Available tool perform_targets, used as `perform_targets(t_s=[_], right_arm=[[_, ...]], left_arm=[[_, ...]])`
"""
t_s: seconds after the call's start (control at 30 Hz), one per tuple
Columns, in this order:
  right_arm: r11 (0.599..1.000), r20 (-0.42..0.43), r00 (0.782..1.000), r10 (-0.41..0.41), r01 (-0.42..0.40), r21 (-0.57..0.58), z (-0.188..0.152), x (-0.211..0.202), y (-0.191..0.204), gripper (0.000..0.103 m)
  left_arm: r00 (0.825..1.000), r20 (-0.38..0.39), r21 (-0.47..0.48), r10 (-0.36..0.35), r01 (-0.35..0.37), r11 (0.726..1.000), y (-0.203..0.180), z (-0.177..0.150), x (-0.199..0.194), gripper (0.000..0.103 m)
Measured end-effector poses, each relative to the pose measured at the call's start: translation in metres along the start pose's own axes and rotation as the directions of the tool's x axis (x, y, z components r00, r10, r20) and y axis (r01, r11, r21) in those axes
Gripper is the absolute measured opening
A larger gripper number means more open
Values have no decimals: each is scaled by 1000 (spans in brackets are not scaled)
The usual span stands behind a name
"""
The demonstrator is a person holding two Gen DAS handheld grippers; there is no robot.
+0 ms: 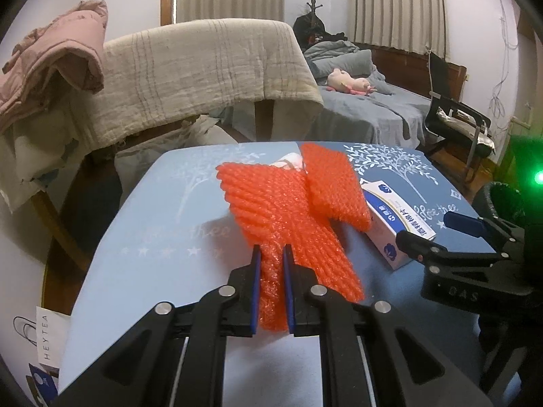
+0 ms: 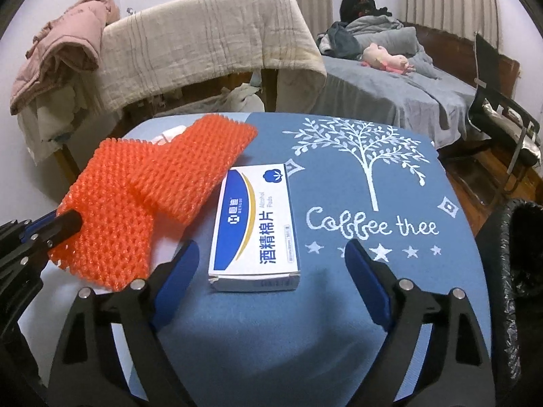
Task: Collect trash
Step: 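Grasp the white alcohol-pad box with the right gripper while the left gripper holds the mesh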
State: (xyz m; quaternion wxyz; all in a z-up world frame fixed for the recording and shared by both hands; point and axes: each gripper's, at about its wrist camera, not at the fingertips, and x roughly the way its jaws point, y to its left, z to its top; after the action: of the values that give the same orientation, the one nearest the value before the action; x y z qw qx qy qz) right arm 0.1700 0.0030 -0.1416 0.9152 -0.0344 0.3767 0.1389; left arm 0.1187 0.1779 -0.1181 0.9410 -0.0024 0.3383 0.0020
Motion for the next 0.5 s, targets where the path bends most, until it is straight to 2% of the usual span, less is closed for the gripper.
perform_targets(t_s=[0.2,0.33,0.5], right_arm=[[1000,-58,998,28,-28,1,0,14,0,69],[997,-106,992,71,-71,9,0,22,0,54],[998,-80,994,69,-69,7,0,13,-2,54]], left_arm=[[1000,-4,-15,-7,7,1000,3,-2,1,12],[1000,-2,-10,-9,9,1000,2,-1,1,12],[1000,7,-10,-15,15,1000,0,2,-4,12]])
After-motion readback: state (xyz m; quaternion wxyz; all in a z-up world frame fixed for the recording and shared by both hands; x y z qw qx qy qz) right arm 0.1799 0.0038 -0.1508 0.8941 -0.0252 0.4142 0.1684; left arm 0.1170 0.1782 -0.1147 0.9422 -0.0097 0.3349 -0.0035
